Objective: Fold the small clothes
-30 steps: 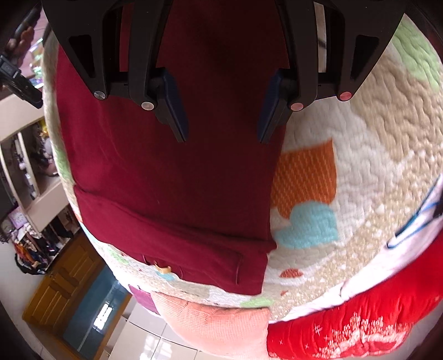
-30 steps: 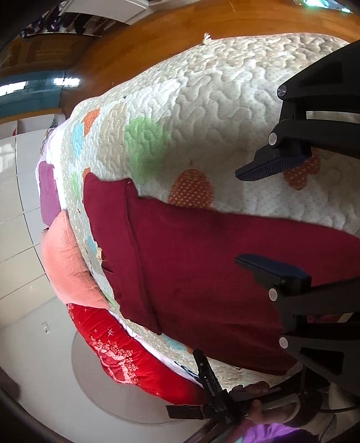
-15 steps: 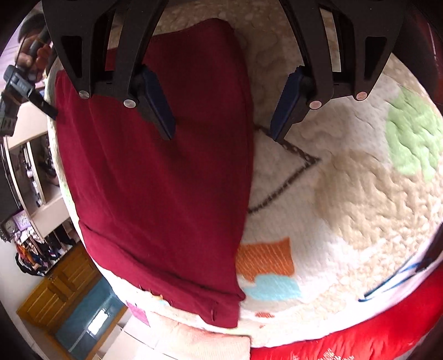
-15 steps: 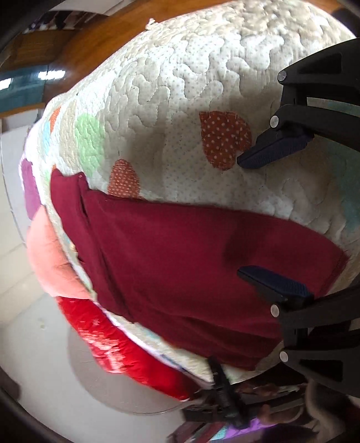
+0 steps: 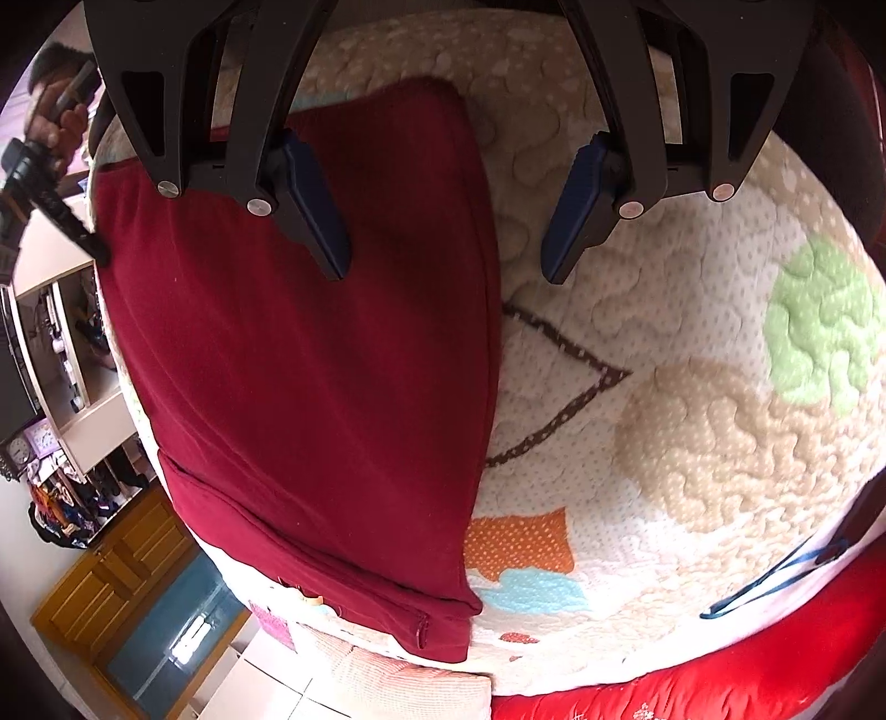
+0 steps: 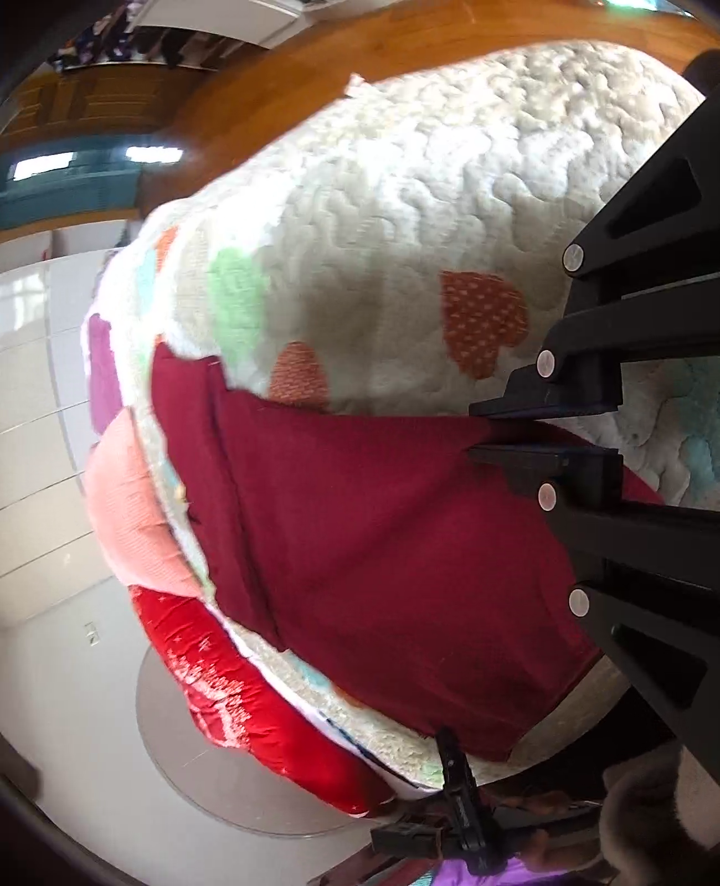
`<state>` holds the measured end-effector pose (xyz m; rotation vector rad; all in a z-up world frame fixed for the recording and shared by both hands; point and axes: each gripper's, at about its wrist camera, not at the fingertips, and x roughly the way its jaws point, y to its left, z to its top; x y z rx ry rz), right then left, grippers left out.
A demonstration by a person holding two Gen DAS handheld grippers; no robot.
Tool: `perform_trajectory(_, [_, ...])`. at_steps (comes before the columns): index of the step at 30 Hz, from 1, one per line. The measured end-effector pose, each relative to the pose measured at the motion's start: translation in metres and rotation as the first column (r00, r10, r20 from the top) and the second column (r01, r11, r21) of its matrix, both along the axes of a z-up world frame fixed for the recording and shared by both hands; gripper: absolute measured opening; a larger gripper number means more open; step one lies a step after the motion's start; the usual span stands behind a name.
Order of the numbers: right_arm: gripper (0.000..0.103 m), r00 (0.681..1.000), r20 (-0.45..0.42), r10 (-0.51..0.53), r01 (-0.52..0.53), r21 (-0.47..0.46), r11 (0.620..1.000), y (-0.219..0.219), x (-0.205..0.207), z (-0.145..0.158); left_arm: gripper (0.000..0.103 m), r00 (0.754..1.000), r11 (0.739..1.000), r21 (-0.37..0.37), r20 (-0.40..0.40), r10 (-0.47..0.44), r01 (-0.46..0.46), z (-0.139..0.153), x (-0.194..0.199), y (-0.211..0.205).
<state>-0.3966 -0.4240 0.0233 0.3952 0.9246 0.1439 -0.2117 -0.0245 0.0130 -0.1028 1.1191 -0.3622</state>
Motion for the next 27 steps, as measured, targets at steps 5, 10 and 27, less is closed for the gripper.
perform_trajectory(5, [0.026, 1.000, -0.015, -0.008, 0.011, 0.208, 0.978, -0.014, -0.008, -0.006, 0.072, 1.000, 1.000, -0.001, -0.007, -0.015, 0.015, -0.001, -0.011, 0.005])
perform_trajectory(10, [0.049, 0.998, 0.003, 0.062, -0.061, 0.215, 0.975, -0.015, -0.024, -0.001, 0.073, 1.000, 1.000, -0.017, 0.002, -0.004, 0.004, -0.005, -0.017, 0.008])
perform_trajectory(27, [0.049, 0.980, 0.072, 0.186, -0.199, 0.304, 0.932, 0.007, -0.032, -0.014, 0.080, 0.996, 0.997, 0.017, -0.041, -0.078, 0.079, -0.008, -0.013, -0.005])
